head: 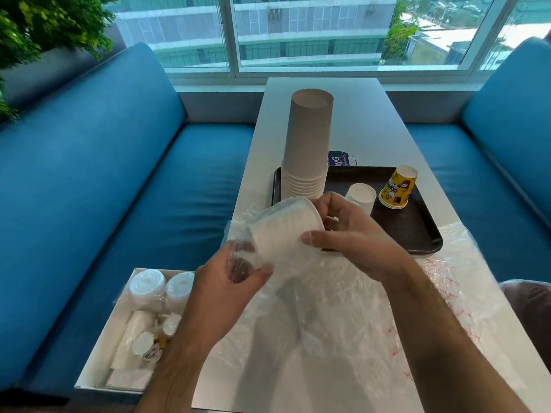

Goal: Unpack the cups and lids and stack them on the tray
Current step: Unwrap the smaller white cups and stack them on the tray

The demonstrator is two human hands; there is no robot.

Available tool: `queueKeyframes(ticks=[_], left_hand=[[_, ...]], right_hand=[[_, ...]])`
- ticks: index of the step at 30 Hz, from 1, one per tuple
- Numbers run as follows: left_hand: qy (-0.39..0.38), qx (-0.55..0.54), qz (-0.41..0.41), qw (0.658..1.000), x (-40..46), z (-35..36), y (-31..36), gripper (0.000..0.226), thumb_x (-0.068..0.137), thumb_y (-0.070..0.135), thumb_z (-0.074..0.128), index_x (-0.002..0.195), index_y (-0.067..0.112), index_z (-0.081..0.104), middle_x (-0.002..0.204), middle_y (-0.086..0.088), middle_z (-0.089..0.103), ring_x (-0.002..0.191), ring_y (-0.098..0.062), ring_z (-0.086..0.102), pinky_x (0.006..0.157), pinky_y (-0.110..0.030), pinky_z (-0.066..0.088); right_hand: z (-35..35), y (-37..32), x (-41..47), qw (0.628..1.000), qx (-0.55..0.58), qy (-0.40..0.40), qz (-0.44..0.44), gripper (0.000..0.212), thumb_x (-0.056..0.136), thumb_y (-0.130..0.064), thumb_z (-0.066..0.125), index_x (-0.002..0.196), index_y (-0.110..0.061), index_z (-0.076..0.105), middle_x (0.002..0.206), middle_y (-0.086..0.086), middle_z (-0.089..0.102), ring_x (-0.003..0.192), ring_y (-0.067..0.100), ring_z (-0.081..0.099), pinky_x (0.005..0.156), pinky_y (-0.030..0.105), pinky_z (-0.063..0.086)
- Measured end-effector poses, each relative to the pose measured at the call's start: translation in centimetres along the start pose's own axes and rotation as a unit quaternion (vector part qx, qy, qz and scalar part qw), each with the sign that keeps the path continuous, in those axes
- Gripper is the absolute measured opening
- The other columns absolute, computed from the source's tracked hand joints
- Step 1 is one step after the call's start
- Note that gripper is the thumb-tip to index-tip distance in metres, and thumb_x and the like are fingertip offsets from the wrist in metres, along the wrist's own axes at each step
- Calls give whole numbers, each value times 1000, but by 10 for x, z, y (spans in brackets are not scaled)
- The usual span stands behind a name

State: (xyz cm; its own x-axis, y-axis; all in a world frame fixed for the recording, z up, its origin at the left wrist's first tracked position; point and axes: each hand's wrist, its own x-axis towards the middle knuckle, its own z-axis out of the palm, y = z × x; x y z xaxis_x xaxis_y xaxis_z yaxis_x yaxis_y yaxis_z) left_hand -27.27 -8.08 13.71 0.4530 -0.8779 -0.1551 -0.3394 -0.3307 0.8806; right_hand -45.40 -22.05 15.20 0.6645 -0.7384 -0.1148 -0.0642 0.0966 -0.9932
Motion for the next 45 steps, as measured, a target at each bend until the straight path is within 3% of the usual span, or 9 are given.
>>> queueKeyframes(ticks=[4,7,11,15,18,23,28,36,45], left_hand=[[7,-28,4,1000,1,0,1,32,71,58,67,96,38,62,81,15,72,75,0,69,62,-13,48],[11,-36,13,999,2,1,-1,16,84,45,70,94,34,65,76,14,70,69,0,68,57,-11,48],[12,-63,19,998,7,0,-8,9,88,34,71,95,28,69,70,11,69,60,-4,64,64,-22,50],[17,-87,22,996,10,-3,-13,6,89,31,72,90,26,70,66,7,66,58,-5,61,66,-30,50],[20,-89,20,996,10,-3,-14,6,90,31,72,92,26,70,65,7,66,59,-4,60,66,-29,50],[20,-105,19,994,11,-1,-12,6,90,30,72,93,26,69,64,6,66,58,-4,60,65,-25,51],[21,-150,7,988,11,-1,-9,15,88,27,73,101,27,67,65,11,68,58,0,63,56,-7,47],[23,-216,-8,976,13,-2,-12,17,88,24,72,103,24,67,74,4,70,64,-9,65,63,-21,54],[8,-382,-53,923,22,-2,-11,38,80,30,71,113,11,68,86,-5,72,73,-17,68,70,-34,53]], right_hand=[[-4,5,-1,997,8,-48,58,83,56,-20,89,121,-28,37,125,4,63,115,30,65,96,44,57],[-4,7,-3,984,-127,-79,95,86,67,-16,89,124,-41,31,127,-3,57,112,24,63,92,32,59],[-9,16,-3,951,-258,-90,144,85,74,-21,88,134,-40,31,120,-9,55,109,17,58,91,28,56],[-28,12,-5,951,-288,1,110,67,73,-21,88,127,-33,50,111,-11,58,105,14,58,79,25,50],[-43,5,-3,956,-267,123,26,73,70,-21,90,125,-35,45,111,-14,58,102,11,59,80,28,53],[-59,1,11,910,-237,325,-99,81,71,-31,90,138,-22,46,121,-10,54,106,9,53,70,5,39],[-72,18,31,895,-233,365,-102,87,69,-26,92,140,-17,42,124,-8,50,113,14,49,90,29,45],[-88,62,60,882,-272,383,-41,94,57,-40,97,134,-22,45,127,0,59,115,22,57,96,50,54],[-84,101,71,867,-308,388,48,98,60,-45,94,139,-19,41,132,3,57,124,28,52,106,60,34]])
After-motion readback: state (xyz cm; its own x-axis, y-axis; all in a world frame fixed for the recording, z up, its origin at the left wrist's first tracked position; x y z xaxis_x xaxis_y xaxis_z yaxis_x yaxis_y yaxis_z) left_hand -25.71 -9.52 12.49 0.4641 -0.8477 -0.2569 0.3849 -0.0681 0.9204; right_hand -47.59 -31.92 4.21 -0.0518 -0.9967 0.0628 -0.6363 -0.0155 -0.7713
